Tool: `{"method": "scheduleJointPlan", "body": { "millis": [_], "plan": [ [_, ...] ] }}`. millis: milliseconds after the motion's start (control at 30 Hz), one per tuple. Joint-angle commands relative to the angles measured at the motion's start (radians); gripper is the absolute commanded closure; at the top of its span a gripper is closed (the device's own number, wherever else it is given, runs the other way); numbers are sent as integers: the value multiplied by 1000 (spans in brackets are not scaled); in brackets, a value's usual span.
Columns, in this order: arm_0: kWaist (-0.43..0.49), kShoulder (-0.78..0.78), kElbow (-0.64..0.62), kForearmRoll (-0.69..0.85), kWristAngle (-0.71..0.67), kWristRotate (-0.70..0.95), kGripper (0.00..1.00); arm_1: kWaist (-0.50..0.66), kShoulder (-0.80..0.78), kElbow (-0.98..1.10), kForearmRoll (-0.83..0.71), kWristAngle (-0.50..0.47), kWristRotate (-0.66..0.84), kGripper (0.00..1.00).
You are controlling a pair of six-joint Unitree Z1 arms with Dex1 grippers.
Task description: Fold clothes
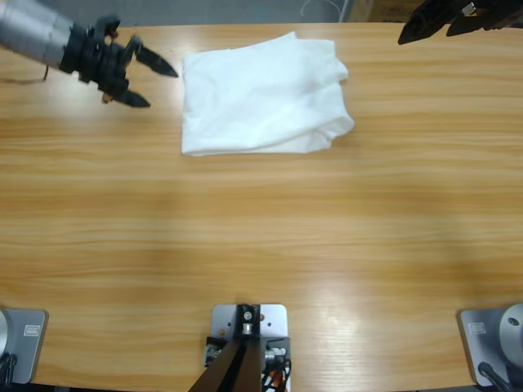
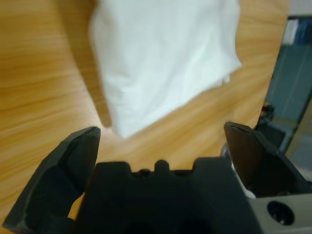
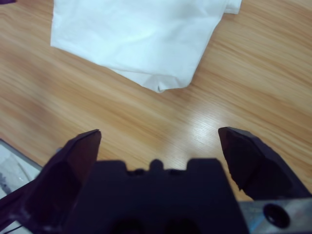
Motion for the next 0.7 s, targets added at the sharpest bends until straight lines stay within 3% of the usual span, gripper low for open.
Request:
{"method": "scheduleJointPlan", "body": {
  "millis": [33, 333, 700],
  "plan": [
    [14, 76, 228, -315, -80, -91, 0, -5, -25, 26, 19, 21, -13, 0],
    [-45, 238, 221, -544, -152, -205, 0, -3, -44, 24, 46, 17, -14, 0],
    [-58, 230, 246, -585, -143, -228, 0, -3, -41, 22, 50, 21, -17, 0]
  ]
}}
